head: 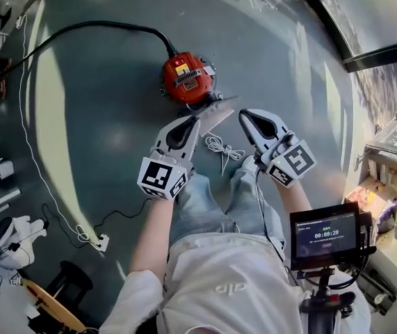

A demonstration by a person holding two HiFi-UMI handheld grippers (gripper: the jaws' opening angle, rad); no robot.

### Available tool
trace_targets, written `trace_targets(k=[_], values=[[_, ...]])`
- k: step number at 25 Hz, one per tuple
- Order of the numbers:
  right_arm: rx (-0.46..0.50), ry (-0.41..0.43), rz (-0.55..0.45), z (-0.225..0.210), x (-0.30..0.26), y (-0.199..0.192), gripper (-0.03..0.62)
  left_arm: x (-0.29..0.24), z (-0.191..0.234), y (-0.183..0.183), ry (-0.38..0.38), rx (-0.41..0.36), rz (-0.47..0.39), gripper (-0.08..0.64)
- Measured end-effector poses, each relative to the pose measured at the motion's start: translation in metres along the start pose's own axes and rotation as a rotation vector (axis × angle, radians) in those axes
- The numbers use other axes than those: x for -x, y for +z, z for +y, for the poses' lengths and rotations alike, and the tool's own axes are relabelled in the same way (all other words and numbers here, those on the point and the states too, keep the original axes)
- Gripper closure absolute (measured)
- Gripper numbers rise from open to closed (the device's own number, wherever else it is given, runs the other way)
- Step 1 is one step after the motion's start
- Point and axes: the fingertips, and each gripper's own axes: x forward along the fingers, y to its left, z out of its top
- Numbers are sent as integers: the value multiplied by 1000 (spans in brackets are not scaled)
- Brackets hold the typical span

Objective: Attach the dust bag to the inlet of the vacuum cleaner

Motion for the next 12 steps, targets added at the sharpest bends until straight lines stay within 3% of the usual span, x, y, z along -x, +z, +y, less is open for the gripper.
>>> trace_targets(k=[3, 7, 12], values=[[15, 9, -65, 37, 22, 77, 584, 34, -36, 72, -8, -68, -35, 546], [39, 17, -124, 74, 54, 145, 584, 70, -76, 137, 7, -86, -87, 552], [95, 5, -139, 94, 77, 160, 584, 84, -115, 153, -48, -110, -107, 554]])
